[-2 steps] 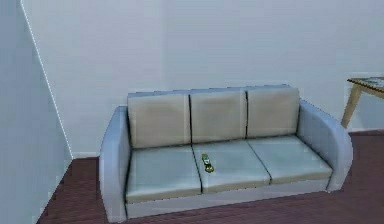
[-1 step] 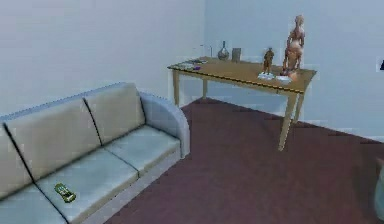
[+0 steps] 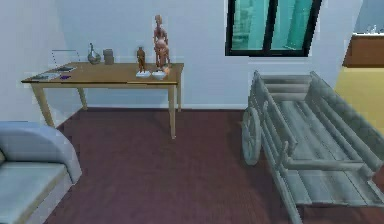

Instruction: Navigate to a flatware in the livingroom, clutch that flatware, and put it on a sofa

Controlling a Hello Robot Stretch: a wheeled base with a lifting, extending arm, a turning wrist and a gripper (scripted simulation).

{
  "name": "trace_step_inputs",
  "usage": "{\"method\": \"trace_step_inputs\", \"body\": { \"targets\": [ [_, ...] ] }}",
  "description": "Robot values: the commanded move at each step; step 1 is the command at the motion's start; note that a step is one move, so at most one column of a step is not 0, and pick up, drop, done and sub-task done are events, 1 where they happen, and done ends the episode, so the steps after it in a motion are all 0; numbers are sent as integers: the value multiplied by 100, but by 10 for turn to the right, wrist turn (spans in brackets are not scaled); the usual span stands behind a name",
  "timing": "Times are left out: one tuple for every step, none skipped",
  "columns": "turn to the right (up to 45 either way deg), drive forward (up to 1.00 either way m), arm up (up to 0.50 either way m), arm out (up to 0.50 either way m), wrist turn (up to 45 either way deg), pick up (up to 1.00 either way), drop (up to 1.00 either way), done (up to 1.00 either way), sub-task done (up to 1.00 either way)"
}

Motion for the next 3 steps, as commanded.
{"method": "trace_step_inputs", "body": {
  "targets": [
    [0,100,0,0,0,0,0,0,0],
    [0,60,0,0,0,0,0,0,0],
    [-450,0,0,0,0,0,0,0,0]
  ]
}}
